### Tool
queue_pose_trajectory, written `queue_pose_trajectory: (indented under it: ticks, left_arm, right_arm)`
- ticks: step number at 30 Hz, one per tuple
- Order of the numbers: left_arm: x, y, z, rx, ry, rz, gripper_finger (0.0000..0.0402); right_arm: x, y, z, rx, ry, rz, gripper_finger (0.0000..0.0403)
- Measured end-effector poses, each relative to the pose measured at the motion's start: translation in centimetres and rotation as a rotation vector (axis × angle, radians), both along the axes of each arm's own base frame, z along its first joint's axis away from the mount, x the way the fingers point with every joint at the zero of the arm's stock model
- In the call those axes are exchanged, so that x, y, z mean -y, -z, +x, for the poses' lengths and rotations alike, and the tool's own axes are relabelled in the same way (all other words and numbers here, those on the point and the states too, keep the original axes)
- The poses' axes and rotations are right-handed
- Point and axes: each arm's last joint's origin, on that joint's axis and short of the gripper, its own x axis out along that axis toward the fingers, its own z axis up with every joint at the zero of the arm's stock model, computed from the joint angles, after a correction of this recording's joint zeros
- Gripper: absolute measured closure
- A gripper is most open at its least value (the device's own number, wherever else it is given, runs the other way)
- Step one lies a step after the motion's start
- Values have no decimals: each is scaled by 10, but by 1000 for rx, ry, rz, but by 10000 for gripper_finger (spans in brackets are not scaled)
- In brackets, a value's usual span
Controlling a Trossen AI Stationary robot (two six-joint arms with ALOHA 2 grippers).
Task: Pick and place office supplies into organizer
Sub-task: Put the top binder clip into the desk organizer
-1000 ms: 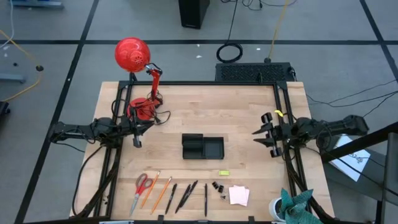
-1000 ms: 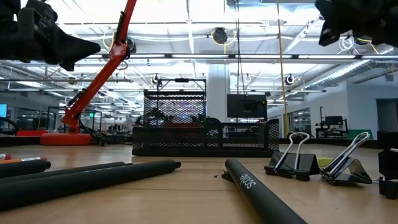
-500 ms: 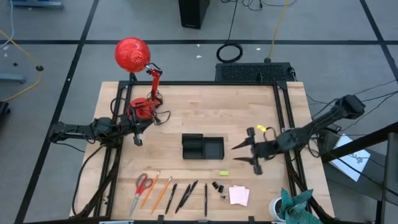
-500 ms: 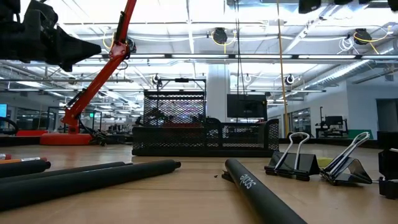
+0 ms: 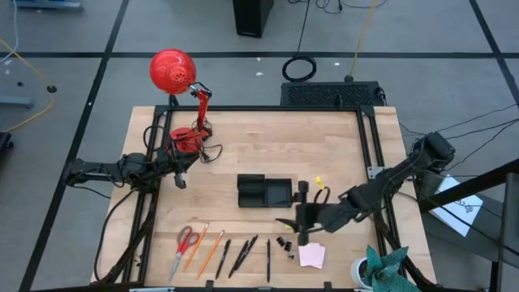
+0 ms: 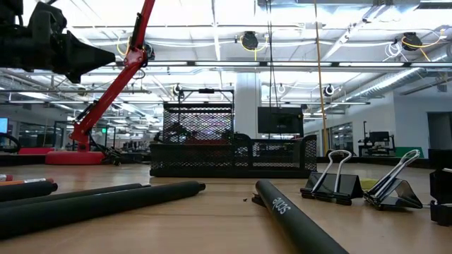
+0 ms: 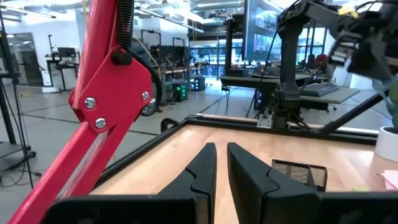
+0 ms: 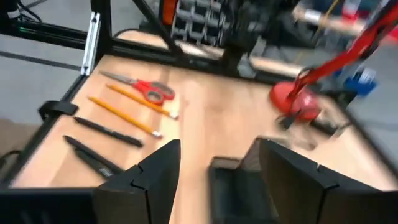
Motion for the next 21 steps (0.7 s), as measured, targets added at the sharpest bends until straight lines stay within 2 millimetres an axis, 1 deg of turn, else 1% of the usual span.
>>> queue_pose_trajectory:
  ticks: [4,8,10,15,21]
  left_arm:
    - [0,0,0,1,1,-6,355]
    - [0,0,0,0,0,-2,355]
    - [0,0,0,1,0,-2,355]
    - [0,0,0,-1,0,-1,355]
    - [0,0,0,0,-16,-2,355]
  right_arm:
    - [-5,28,3,-150,-28,108,193]
    - [-6,51,-2,-253,-46,259,194]
    - [-3,63,-7,-292,-27,289,194]
    - [6,83,-13,-286,29,397,194]
    - [13,102,-21,-255,23,551,195]
